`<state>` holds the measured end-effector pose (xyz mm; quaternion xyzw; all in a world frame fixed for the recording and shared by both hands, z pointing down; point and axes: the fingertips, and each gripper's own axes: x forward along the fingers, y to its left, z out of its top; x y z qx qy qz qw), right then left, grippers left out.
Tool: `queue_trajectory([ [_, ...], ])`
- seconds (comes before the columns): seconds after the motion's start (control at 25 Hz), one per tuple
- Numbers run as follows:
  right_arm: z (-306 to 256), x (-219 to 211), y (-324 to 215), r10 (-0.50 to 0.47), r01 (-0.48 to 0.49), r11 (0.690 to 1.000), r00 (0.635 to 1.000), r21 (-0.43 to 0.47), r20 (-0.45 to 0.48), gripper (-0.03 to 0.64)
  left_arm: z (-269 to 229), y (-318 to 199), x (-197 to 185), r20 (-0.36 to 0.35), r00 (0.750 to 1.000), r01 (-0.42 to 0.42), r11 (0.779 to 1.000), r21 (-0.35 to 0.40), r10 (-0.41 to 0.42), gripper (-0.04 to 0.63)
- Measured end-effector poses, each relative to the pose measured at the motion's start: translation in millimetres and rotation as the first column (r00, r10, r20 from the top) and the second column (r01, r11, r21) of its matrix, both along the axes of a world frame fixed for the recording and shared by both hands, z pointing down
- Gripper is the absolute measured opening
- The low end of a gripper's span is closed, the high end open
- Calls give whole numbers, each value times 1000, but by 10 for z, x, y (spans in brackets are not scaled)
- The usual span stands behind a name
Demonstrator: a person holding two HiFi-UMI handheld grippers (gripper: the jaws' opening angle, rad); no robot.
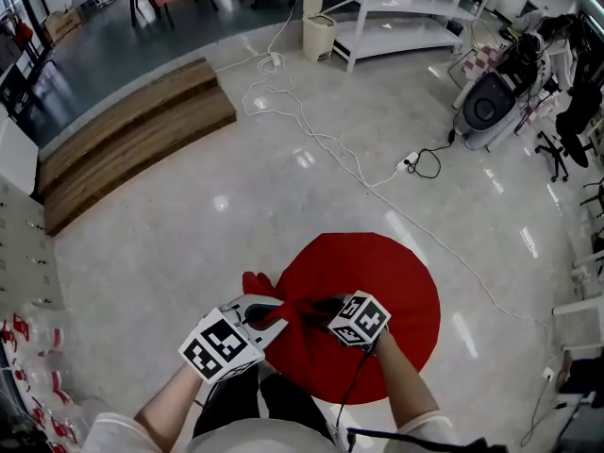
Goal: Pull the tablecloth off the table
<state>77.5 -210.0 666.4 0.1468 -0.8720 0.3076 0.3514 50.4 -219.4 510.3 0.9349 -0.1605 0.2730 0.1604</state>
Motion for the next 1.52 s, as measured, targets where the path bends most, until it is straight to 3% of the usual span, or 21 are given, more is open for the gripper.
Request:
queue_trajectory([
  [0.24,16,76,-16,111,-107,993,991,52,-78,39,90,-49,-41,-8,1000,-8,1000,-18,8,18],
  [0.32,21,146,-25,199,-198,980,976,15,-86,29,144,-99,-53,-5,1000,3,999,-37,-4,18],
  [0.4,-13,235,-34,318,-322,946,945,-42,-80,28,196,-162,-91,0,1000,25,997,-71,-25,18],
  [0.52,-118,455,-25,510,-515,855,857,-66,-80,28,317,-215,-136,21,999,50,990,-134,-47,18],
  [0.68,-423,867,-17,733,-735,677,678,-42,-59,28,499,-284,-82,58,998,25,985,-173,-15,18],
  [0.76,-622,911,39,791,-792,608,610,-59,-45,28,549,-289,-83,85,996,3,983,-182,13,18],
  [0.92,-904,929,201,858,-858,512,513,-41,-19,28,679,-279,-48,138,988,-49,981,-189,76,18],
  [1.08,-1056,976,336,903,-903,429,428,-12,15,28,755,-204,134,150,968,-183,974,-135,202,18],
  [1.2,-1179,969,408,926,-926,377,377,14,27,28,728,-143,233,124,955,-254,960,-120,268,18],
  [1.44,-1501,1052,535,965,-969,245,247,37,92,28,519,-145,358,67,940,-326,939,-108,334,18],
  [1.52,-1603,1124,556,970,-973,222,227,62,90,28,427,-164,421,54,936,-341,935,-98,347,18],
])
